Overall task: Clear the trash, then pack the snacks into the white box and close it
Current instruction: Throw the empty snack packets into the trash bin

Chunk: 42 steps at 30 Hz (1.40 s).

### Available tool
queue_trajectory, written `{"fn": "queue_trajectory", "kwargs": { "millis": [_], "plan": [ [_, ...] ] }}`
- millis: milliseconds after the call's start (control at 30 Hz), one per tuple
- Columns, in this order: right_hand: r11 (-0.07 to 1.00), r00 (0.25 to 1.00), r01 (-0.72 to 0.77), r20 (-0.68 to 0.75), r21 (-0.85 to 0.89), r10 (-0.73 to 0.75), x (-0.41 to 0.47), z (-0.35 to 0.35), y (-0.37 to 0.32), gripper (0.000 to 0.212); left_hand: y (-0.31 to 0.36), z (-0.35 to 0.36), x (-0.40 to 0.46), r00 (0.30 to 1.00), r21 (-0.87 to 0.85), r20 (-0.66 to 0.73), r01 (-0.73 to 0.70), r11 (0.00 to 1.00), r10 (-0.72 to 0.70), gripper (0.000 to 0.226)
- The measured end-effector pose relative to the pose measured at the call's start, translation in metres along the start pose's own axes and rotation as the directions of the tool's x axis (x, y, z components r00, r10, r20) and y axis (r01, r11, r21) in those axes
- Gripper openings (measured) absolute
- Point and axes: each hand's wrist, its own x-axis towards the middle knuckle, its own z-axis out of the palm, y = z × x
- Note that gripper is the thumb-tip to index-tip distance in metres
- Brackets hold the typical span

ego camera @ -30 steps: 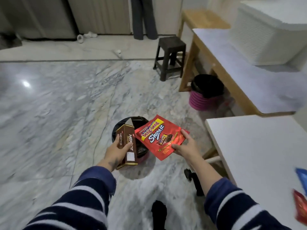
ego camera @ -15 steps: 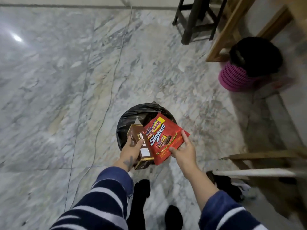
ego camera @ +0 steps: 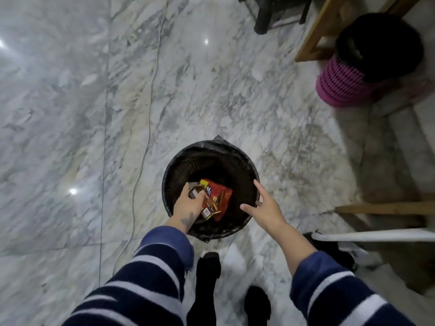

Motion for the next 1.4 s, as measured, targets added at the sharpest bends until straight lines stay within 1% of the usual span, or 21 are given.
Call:
{"fn": "queue_trajectory", "kwargs": {
  "millis": [67, 167, 233, 300, 367, 467, 600, 700, 767, 833, 900, 1000, 1100, 1233, 1300, 1400],
  "plan": [
    [0.997, 1.0, 0.016, 0.002, -0.074, -0.016, -0.018, -0.016, -0.021, 0.08, 0.024, -0.009, -0.019, 0.998, 0.055, 0.031, -0.058, 0.997, 0.056, 0.067],
    [0.983, 1.0, 0.025, -0.005, -0.18, -0.027, -0.053, -0.046, -0.056, 0.071, 0.07, -0.022, -0.058, 0.979, 0.169, 0.123, -0.179, 0.969, 0.16, 0.066],
    [0.975, 0.999, 0.038, -0.013, -0.217, -0.042, -0.083, -0.069, -0.08, 0.066, 0.107, -0.03, -0.09, 0.947, 0.275, 0.208, -0.297, 0.914, 0.245, 0.061],
    [0.971, 0.997, 0.039, -0.053, -0.236, -0.053, -0.12, -0.096, -0.104, 0.062, 0.146, -0.032, -0.128, 0.896, 0.376, 0.308, -0.422, 0.825, 0.318, 0.058],
    [0.966, 0.988, 0.046, -0.134, -0.255, -0.082, -0.161, -0.123, -0.123, 0.059, 0.185, -0.028, -0.17, 0.835, 0.442, 0.402, -0.537, 0.718, 0.377, 0.056],
    [0.97, 0.946, 0.076, -0.291, -0.231, -0.144, -0.228, -0.167, -0.141, 0.056, 0.238, -0.012, -0.239, 0.713, 0.458, 0.528, -0.696, 0.553, 0.461, 0.055],
    [0.976, 0.835, 0.113, -0.516, -0.184, -0.194, -0.323, -0.223, -0.137, 0.052, 0.286, 0.026, -0.333, 0.516, 0.43, 0.659, -0.856, 0.288, 0.547, 0.054],
    [0.984, 0.731, 0.122, -0.659, -0.128, -0.177, -0.393, -0.257, -0.112, 0.051, 0.299, 0.062, -0.403, 0.374, 0.356, 0.738, -0.923, 0.146, 0.561, 0.056],
    [0.989, 0.656, 0.124, -0.741, -0.081, -0.143, -0.442, -0.275, -0.091, 0.051, 0.295, 0.085, -0.452, 0.279, 0.298, 0.798, -0.953, 0.054, 0.534, 0.057],
    [0.992, 0.584, 0.127, -0.806, -0.025, -0.095, -0.49, -0.288, -0.065, 0.05, 0.282, 0.108, -0.501, 0.199, 0.24, 0.834, -0.971, -0.014, 0.514, 0.059],
    [0.994, 0.523, 0.108, -0.851, 0.008, -0.05, -0.538, -0.294, -0.035, 0.05, 0.261, 0.133, -0.543, 0.144, 0.196, 0.864, -0.979, -0.059, 0.483, 0.06],
    [0.995, 0.435, 0.073, -0.9, 0.064, 0.026, -0.612, -0.288, 0.022, 0.05, 0.214, 0.165, -0.609, 0.047, 0.131, 0.902, -0.977, -0.167, 0.43, 0.053],
    [0.992, 0.385, 0.032, -0.918, 0.121, 0.1, -0.688, -0.265, 0.077, 0.05, 0.153, 0.189, -0.675, -0.057, 0.03, 0.93, -0.973, -0.23, 0.364, 0.047],
    [0.977, 0.27, -0.062, -0.939, 0.205, 0.215, -0.783, -0.234, 0.151, 0.049, 0.071, 0.221, -0.752, -0.158, -0.082, 0.964, -0.942, -0.326, 0.216, 0.043],
    [0.964, 0.234, -0.137, -0.939, 0.226, 0.253, -0.829, -0.219, 0.18, 0.047, 0.033, 0.233, -0.788, -0.217, -0.14, 0.965, -0.899, -0.415, 0.145, 0.042],
    [0.918, 0.218, -0.294, -0.916, 0.267, 0.336, -0.892, -0.203, 0.218, 0.049, -0.014, 0.251, -0.839, -0.284, -0.213, 0.957, -0.815, -0.539, 0.051, 0.04]
  ]
}}
